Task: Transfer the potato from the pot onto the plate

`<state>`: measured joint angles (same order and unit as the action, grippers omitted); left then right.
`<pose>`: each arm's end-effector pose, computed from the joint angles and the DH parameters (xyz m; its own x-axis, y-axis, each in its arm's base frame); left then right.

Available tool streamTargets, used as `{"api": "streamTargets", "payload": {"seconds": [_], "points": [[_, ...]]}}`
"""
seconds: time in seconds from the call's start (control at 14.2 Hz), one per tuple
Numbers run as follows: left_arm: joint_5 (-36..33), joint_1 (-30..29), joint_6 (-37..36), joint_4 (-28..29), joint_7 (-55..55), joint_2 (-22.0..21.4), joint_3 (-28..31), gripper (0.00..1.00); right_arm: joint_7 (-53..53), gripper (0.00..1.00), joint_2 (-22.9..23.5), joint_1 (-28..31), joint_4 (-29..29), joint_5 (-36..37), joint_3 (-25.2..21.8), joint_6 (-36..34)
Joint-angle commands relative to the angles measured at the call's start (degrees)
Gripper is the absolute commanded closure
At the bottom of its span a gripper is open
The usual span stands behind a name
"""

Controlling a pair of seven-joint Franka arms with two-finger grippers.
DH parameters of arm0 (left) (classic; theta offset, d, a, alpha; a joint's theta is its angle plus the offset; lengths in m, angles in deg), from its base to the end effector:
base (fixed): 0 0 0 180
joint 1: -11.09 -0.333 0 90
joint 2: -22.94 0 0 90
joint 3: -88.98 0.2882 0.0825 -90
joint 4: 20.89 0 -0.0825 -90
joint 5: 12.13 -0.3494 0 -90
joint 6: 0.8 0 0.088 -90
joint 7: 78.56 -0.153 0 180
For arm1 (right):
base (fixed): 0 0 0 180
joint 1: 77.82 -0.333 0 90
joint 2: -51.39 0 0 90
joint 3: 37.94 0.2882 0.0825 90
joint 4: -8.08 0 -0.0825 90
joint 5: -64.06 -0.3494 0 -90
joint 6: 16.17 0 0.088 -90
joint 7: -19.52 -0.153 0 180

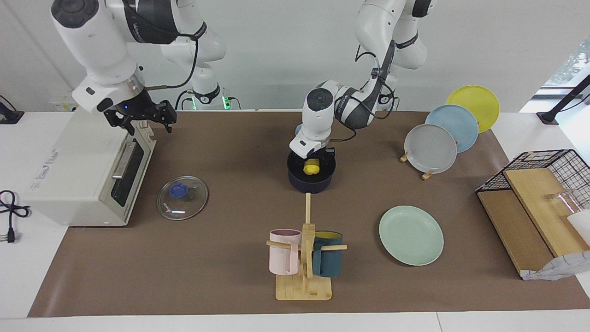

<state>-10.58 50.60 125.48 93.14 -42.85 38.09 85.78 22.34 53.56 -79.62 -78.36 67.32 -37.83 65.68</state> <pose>0.4090 -0.3798 0.2759 0.9927 -0.1036 -0.0618 -0.1039 -0.9946 -0.0007 0.5100 0.0077 0.5468 0.9900 0.0741 -0.1201 0.0807 -0.9954 0.0509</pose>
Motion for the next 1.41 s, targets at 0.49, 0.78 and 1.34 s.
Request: {"api": "streamTargets", "payload": {"seconds": [0.49, 0.78, 1.34], "points": [[1.9, 0.4, -1.3, -0.1, 0.6, -2.1, 0.8, 1.0, -4.2, 0.0, -0.8, -1.7, -2.2, -1.5, -2.0, 0.3], [2.0, -1.4, -11.2, -7.7, -0.1, -4.1, 1.1, 1.0, -4.8, 0.0, -1.1, -0.7, -3.4, -2.1, -2.1, 1.1], [2.8, -21.8, -26.0, -33.1, -20.6, 4.8, 1.3, 1.0, -4.8, 0.0, -3.8, -0.7, -7.3, -2.1, -2.2, 3.6]]}}
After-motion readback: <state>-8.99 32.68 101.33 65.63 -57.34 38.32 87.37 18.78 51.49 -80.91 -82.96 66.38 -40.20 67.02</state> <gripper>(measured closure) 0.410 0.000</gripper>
